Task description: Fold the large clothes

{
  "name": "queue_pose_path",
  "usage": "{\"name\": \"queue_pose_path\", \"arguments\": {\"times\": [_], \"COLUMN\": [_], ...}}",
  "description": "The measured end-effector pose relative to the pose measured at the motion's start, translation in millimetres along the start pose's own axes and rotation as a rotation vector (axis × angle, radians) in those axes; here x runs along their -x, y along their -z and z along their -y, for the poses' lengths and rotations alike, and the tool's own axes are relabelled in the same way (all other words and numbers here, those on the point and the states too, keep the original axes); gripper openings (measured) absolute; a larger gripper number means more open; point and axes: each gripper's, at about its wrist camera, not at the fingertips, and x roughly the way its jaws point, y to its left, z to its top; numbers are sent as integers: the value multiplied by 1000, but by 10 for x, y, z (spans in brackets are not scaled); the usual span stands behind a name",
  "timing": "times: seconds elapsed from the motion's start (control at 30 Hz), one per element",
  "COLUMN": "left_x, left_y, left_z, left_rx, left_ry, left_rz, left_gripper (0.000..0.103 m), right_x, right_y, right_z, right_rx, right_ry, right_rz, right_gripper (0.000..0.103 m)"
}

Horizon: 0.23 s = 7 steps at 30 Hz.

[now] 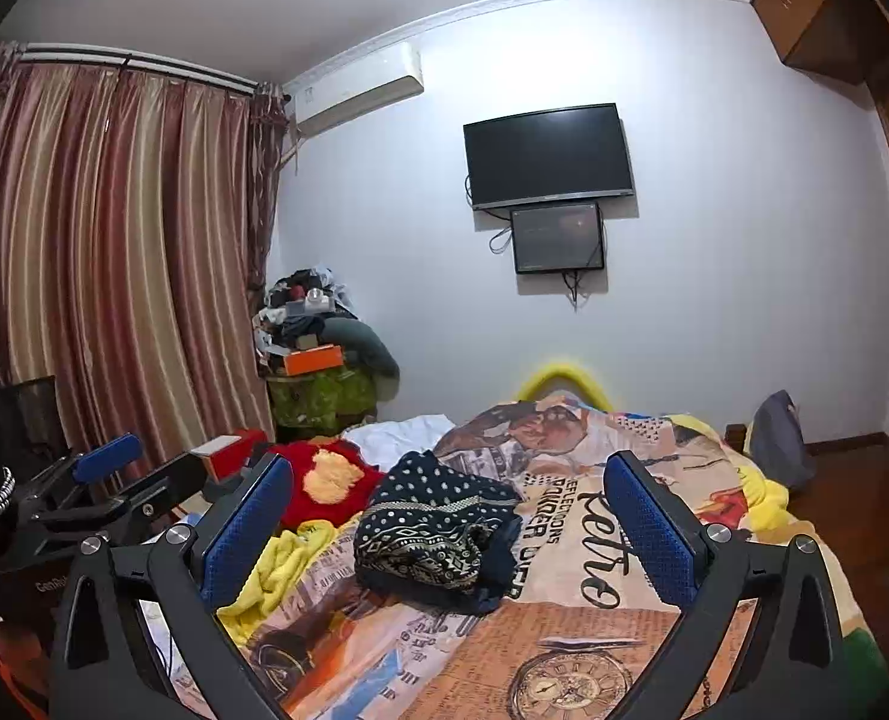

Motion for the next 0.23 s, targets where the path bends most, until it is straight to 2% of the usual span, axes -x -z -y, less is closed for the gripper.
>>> {"name": "queue_pose_path", "arguments": {"times": [0.23], "left_x": [18], "left_y": [-1], "left_z": [-12], "left_rx": [-8], "left_ry": [6], "left_rz": [1], "left_gripper": [102], "right_x": [-53], "right_y": [13], "right_z": [3], "right_rx": [-8], "right_ry": [0], "right_rz": [-21], "right_gripper": [103]}}
